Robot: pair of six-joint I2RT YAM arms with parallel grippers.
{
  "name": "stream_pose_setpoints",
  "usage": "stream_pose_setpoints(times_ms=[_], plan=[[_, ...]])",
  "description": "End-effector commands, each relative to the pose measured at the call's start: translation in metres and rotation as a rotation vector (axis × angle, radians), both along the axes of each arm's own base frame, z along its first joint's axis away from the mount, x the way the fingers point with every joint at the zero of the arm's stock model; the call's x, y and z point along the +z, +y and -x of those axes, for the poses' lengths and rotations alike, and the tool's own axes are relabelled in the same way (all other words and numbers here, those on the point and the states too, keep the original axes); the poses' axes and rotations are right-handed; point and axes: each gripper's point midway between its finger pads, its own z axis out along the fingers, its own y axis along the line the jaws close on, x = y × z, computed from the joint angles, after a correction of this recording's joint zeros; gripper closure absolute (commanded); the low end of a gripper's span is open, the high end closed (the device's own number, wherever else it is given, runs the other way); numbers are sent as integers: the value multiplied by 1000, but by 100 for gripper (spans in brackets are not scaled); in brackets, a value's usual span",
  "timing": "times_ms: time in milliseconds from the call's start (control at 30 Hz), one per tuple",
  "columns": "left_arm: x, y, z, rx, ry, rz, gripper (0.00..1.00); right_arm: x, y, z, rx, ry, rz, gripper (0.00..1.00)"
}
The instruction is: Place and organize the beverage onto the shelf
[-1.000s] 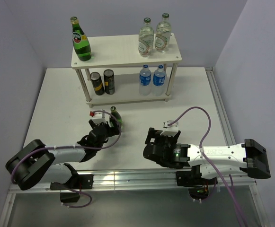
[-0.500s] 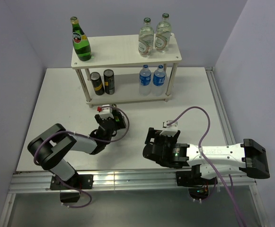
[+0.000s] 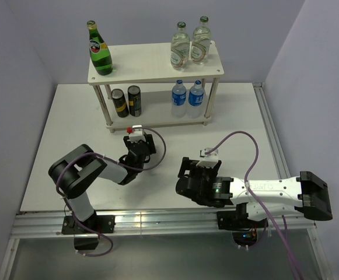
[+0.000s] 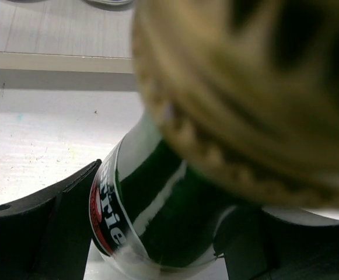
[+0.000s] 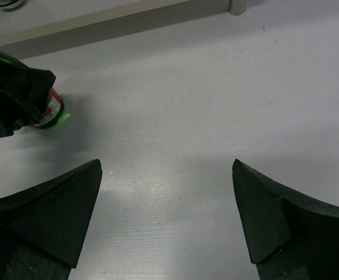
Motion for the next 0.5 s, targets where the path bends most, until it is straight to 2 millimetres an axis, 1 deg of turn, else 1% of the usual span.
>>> stream_pose_setpoints(times_ms=[0,33,67,100,133,267,300,333,367,400,433,467], plan=[[15,-7,-11,13,-44,20,70,3,-2,-3,-21,-21,-15,0],[17,-6,-11,18,-46,22,81,3,-3,-3,-23,-21,-19,0],[17,-5,-11,21,-45,20,87,3,-3,-3,-21,-21,-18,0],[23,-4,-10,24,-52,26,97,4,-3,-3,-22,-23,-22,0],[21,-3,-9,26,-40,16,100,4,-3,-3,-22,-24,-24,0],[31,4,-1,39,-3,-5,100,6,-4,-3,-25,-28,-33,0],[48,3,0,38,-18,15,100,7,-4,-3,-25,-29,-38,0],[52,2,3,36,-8,19,100,7,-5,-3,-25,-29,-38,0],[49,6,9,36,32,-14,100,7,-5,-3,-25,-29,-39,0],[72,6,10,41,12,17,100,7,-5,-3,-27,-30,-41,0],[79,8,11,48,16,28,100,8,-5,-3,-24,-30,-41,0],[80,12,18,43,48,1,100,8,-5,-3,-25,-31,-45,0]])
